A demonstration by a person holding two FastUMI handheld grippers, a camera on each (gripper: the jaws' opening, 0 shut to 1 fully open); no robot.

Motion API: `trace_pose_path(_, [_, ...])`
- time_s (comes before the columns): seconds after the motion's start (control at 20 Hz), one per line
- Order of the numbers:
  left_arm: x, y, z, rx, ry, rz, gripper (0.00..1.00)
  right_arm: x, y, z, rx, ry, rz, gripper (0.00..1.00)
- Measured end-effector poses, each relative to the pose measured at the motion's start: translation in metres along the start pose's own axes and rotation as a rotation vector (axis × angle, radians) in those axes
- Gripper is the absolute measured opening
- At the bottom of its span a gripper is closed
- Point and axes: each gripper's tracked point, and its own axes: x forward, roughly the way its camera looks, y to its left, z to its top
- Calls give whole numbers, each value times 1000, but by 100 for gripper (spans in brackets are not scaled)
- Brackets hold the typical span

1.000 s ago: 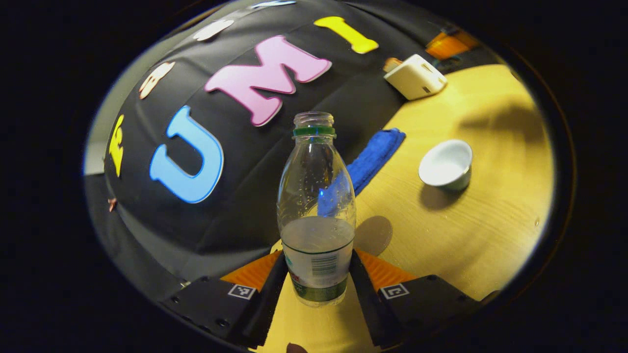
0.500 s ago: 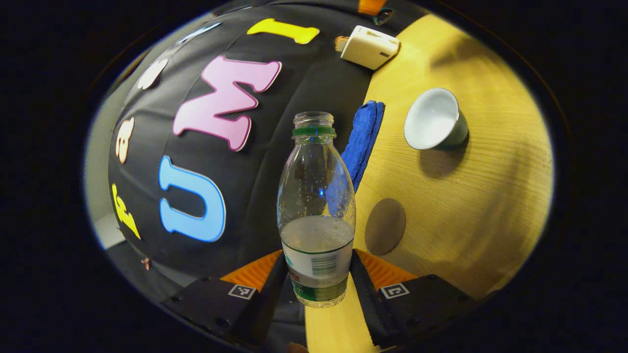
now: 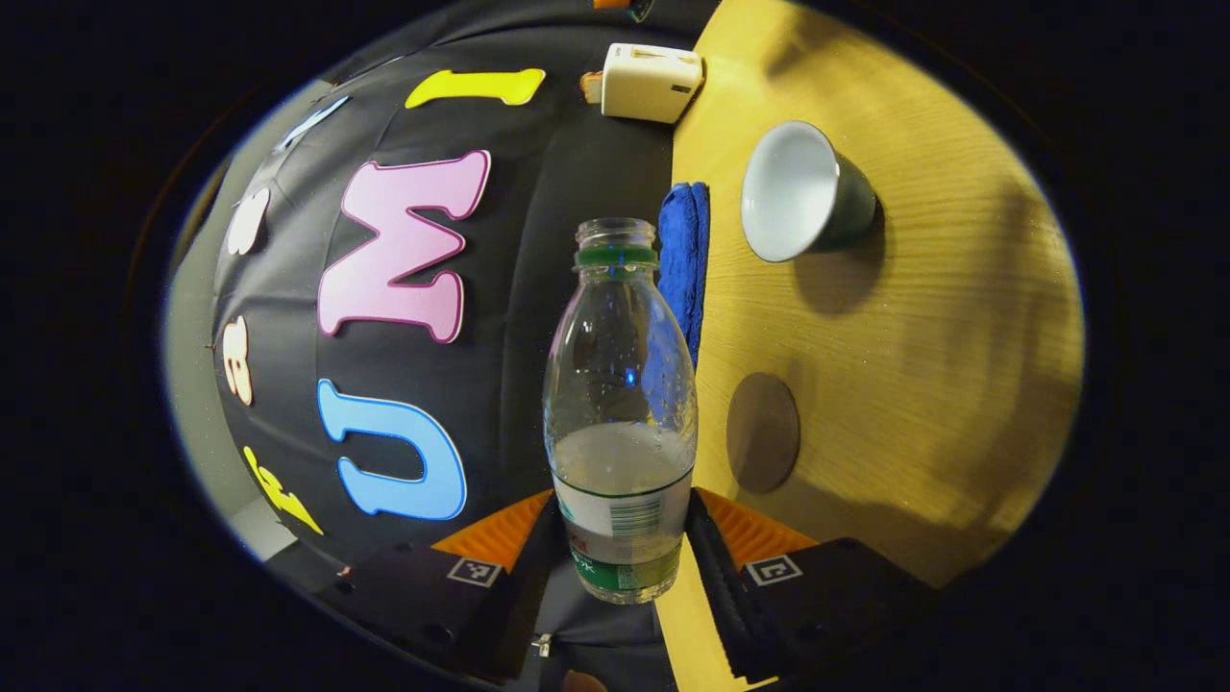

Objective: Open the teacup lid with one hand, grasp the water bottle and pour water into the teacup with the other hand; after pouring, place the water bottle on the coaster and then close the teacup lid.

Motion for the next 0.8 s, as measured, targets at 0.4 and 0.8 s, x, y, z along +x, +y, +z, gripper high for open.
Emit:
trace_pose_path(0.4, [9, 9, 3, 139, -23, 43, 77, 0, 1, -8, -14, -2, 3, 31])
trace_pose_path(0.8, [14, 16, 7, 220, -61, 75, 77, -1, -3, -11, -25, -2, -2, 35])
